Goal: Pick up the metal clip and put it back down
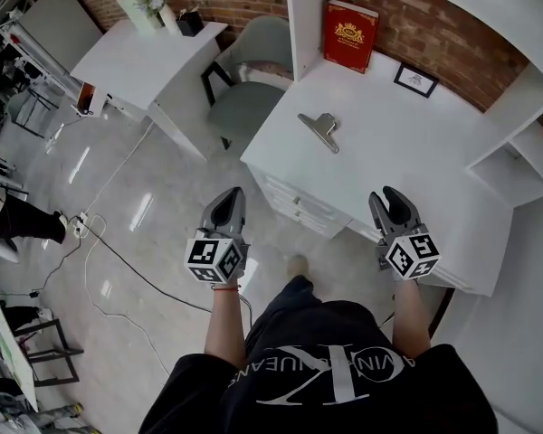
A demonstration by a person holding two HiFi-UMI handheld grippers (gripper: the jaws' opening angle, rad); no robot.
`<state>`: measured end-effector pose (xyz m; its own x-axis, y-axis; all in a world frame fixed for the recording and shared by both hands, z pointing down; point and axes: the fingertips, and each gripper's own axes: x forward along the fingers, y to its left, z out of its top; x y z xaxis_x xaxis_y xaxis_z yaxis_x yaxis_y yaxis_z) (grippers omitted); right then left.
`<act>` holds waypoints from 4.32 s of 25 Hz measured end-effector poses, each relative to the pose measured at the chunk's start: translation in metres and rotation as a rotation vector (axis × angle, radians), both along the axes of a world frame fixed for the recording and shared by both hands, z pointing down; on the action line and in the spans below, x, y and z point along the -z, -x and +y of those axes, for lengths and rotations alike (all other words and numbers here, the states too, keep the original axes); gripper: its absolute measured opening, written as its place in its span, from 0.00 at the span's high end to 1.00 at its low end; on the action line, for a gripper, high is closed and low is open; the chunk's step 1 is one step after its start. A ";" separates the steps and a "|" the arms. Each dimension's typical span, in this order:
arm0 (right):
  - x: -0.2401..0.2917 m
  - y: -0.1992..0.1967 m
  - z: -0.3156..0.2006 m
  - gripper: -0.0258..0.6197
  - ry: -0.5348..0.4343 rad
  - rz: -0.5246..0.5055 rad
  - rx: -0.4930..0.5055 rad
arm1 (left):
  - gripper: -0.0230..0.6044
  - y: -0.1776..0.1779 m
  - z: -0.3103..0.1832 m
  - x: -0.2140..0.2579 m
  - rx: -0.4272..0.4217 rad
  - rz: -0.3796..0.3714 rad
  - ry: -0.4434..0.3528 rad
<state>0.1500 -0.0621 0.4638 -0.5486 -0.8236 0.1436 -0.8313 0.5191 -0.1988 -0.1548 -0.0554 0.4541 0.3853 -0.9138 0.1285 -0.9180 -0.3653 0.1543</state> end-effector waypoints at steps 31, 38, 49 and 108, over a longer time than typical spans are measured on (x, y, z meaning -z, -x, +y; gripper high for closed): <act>-0.064 0.068 -0.192 0.76 0.225 0.057 0.104 | 0.95 -0.015 -0.169 -0.046 -0.115 0.021 0.086; -0.090 0.074 -0.224 0.76 0.294 0.079 0.139 | 0.95 -0.032 -0.200 -0.055 -0.117 0.008 0.095; -0.127 0.084 -0.265 0.76 0.417 0.140 0.191 | 0.95 -0.046 -0.226 -0.082 -0.154 0.008 0.137; -0.038 0.061 -0.263 0.90 0.200 0.133 0.109 | 0.95 -0.057 -0.214 -0.053 -0.182 0.018 0.105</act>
<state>0.0885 -0.3249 0.5022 -0.5979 -0.7088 0.3743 -0.7984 0.5683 -0.1990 -0.0974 -0.2699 0.5075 0.5460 -0.8108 0.2108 -0.8350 -0.5062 0.2157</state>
